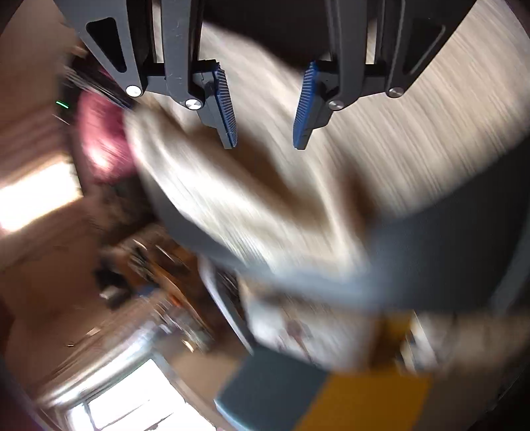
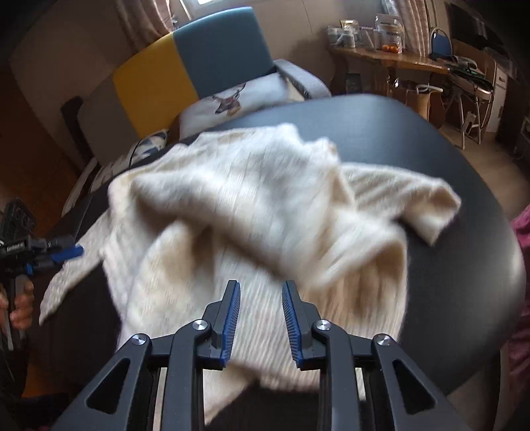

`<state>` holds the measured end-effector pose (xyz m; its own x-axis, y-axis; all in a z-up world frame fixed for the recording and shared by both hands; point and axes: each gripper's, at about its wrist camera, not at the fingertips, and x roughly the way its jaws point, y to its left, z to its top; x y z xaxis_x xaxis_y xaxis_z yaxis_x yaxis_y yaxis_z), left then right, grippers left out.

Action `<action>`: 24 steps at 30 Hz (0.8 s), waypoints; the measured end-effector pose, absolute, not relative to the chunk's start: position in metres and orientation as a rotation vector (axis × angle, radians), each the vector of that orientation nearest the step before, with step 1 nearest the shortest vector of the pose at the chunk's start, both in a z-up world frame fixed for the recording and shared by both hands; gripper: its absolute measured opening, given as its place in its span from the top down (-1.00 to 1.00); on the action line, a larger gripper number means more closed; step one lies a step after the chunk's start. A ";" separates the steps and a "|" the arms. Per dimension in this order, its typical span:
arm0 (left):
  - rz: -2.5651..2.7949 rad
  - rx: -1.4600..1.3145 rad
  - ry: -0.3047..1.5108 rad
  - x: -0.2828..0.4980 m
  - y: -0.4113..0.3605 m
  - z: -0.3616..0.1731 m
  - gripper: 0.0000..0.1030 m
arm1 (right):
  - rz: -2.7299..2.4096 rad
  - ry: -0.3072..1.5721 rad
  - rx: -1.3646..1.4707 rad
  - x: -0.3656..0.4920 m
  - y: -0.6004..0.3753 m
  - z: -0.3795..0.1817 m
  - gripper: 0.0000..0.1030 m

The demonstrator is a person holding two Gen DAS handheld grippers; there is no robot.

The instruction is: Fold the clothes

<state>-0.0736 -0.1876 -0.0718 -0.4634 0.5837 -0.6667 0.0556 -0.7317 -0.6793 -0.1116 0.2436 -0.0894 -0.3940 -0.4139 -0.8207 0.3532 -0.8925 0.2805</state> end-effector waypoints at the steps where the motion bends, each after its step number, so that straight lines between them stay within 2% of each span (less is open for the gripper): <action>1: 2.166 -1.416 -0.974 -0.059 -0.176 -0.082 0.31 | -2.288 -0.082 1.388 -0.104 0.242 -0.095 0.50; 5: 1.918 -1.522 -1.122 -0.024 -0.127 -0.130 0.31 | -2.294 -0.072 1.436 -0.083 0.237 -0.114 0.50; 7: 1.787 -1.541 -1.260 -0.013 -0.109 -0.150 0.28 | -2.286 -0.113 1.428 -0.076 0.237 -0.116 0.50; 9: 1.749 -1.538 -1.341 -0.005 -0.100 -0.158 0.21 | -2.289 -0.122 1.413 -0.070 0.237 -0.116 0.50; 11: 1.719 -1.536 -1.409 -0.002 -0.094 -0.164 0.05 | -2.316 -0.119 1.401 -0.070 0.240 -0.114 0.50; 16: 1.707 -1.521 -1.508 -0.010 -0.081 -0.168 0.02 | -2.408 -0.117 1.332 -0.079 0.254 -0.095 0.50; 18: 1.741 -1.542 -1.519 -0.014 -0.075 -0.167 0.13 | -2.418 -0.081 1.331 -0.085 0.257 -0.090 0.50; 19: 1.768 -1.554 -1.518 -0.014 -0.073 -0.166 0.63 | -2.410 -0.040 1.344 -0.087 0.254 -0.091 0.50; 20: 1.787 -1.564 -1.518 -0.012 -0.072 -0.166 0.87 | -2.394 0.010 1.364 -0.090 0.250 -0.093 0.50; 24: 1.888 -1.523 -1.449 -0.006 -0.082 -0.149 0.88 | -2.294 0.128 1.394 -0.093 0.225 -0.110 0.40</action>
<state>-0.0060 -0.0824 -0.1485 -0.3838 0.7470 -0.5429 0.3309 -0.4376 -0.8361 -0.0931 0.2247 -0.1103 -0.3876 -0.3275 -0.8617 0.4214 -0.8943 0.1503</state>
